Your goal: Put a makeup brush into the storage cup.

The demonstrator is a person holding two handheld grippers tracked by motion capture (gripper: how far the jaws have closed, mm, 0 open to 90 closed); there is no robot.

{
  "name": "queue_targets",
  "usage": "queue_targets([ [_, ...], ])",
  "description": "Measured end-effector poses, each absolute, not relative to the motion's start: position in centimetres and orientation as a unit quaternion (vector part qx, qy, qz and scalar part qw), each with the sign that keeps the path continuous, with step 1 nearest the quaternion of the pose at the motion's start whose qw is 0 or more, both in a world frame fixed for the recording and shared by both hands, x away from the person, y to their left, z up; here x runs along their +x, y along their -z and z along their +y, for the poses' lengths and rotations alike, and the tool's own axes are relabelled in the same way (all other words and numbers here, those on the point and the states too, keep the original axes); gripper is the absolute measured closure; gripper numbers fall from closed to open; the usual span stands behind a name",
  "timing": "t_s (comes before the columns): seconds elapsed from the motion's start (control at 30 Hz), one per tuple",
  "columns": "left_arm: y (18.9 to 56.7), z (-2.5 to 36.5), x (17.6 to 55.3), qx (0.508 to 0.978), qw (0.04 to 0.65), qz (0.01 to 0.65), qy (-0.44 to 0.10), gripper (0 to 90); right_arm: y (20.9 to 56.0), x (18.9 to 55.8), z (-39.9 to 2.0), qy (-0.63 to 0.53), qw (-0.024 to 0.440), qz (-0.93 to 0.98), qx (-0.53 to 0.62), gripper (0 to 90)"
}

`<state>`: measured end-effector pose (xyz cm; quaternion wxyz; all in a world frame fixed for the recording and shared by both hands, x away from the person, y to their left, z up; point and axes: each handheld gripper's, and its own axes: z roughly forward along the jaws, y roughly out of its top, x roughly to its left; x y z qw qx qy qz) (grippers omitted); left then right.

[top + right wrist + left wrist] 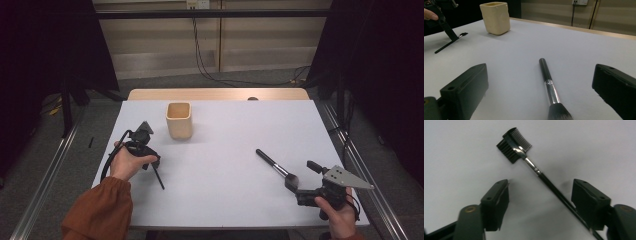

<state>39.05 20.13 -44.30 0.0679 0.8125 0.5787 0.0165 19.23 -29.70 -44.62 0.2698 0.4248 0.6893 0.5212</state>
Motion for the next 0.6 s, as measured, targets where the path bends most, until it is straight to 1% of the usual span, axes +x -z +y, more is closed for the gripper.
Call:
queue_targets([
  [0.03, 44.39, 20.1, 39.11, 0.813, 0.069, 0.578, -0.014, 31.6, 44.62, 19.24, -29.69, -0.521, 0.27, 0.689, 0.425, 0.0],
  [0.1, 44.56, 19.95, 39.18, 0.809, 0.072, 0.583, -0.023, 35.6, 44.62, 19.23, -29.68, -0.521, 0.27, 0.69, 0.424, 0.0],
  [0.3, 44.62, 19.76, 39.51, 0.8, 0.068, 0.596, -0.021, 34.2, 44.63, 19.24, -29.66, -0.521, 0.269, 0.69, 0.424, 0.0],
  [0.37, 44.69, 19.58, 39.62, 0.802, 0.058, 0.594, -0.023, 34.4, 44.63, 19.26, -29.66, -0.521, 0.269, 0.69, 0.424, 0.0],
  [0.43, 44.76, 19.29, 39.63, 0.808, 0.049, 0.586, -0.03, 35.2, 44.63, 19.25, -29.65, -0.521, 0.269, 0.69, 0.424, 0.0],
  [0.6, 44.81, 19.44, 39.52, 0.813, 0.049, 0.579, -0.029, 38.0, 44.64, 19.17, -29.73, -0.523, 0.267, 0.689, 0.424, 0.0],
])
